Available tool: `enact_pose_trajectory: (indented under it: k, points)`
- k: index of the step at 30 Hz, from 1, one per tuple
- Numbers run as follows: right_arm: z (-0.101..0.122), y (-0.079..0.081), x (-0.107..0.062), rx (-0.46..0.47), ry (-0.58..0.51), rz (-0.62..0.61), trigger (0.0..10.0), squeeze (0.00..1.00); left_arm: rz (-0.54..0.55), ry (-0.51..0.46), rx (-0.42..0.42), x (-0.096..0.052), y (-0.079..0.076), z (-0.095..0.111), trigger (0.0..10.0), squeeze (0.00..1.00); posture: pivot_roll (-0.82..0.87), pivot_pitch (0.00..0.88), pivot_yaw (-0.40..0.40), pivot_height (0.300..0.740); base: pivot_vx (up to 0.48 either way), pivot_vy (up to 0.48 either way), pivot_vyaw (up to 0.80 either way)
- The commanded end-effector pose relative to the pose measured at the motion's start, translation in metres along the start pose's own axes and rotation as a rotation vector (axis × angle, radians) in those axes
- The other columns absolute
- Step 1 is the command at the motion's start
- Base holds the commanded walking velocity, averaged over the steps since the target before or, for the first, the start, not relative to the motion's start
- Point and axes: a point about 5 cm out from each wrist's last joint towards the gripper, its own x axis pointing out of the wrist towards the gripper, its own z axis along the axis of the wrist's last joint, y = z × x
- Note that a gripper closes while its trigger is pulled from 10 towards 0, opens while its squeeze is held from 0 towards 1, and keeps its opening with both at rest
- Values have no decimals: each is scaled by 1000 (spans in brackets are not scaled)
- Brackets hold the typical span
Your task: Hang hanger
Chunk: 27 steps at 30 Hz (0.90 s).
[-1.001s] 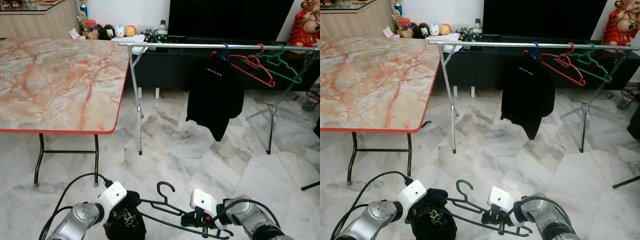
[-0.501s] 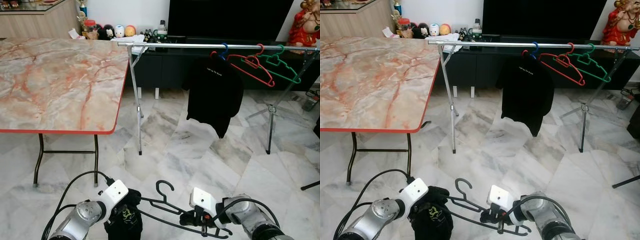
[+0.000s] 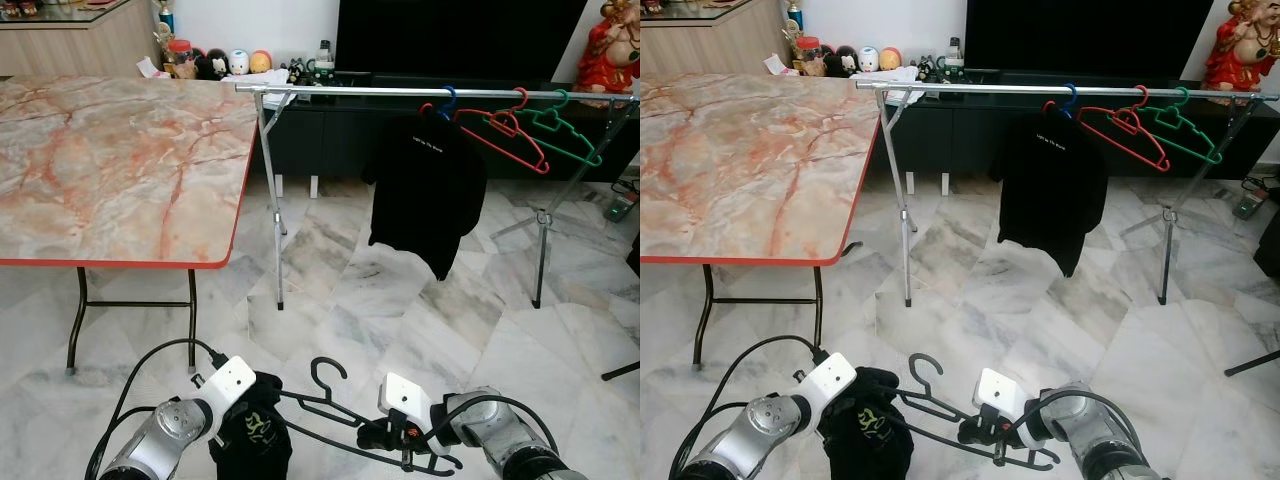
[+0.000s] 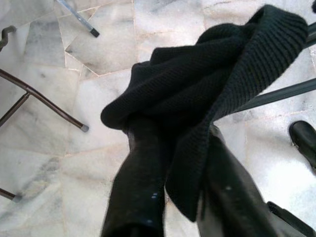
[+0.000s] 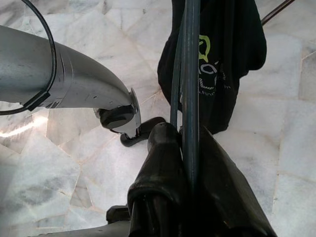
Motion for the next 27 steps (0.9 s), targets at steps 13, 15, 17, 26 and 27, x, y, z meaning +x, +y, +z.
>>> enact_pose_trajectory:
  k: [13,15,17,26,27]
  points:
    - [6,0,2,-11,-39,2,0,0,22,1,-10,1,1,-2,0,0,68,85,-34,740,0,0,0]
    - [5,1,2,-9,-36,3,0,0,22,-4,-17,1,1,-2,0,0,68,84,-34,740,0,0,0]
    - [5,1,2,-8,-34,2,0,0,19,-10,-25,1,1,-1,0,0,68,84,-34,740,0,0,0]
    - [-40,14,0,-198,362,43,0,0,25,-110,-193,-1,8,13,0,0,71,83,-39,740,0,0,0]
    - [-45,16,-2,-214,403,54,0,0,24,-117,-201,-1,9,14,0,0,72,83,-39,740,0,0,0]
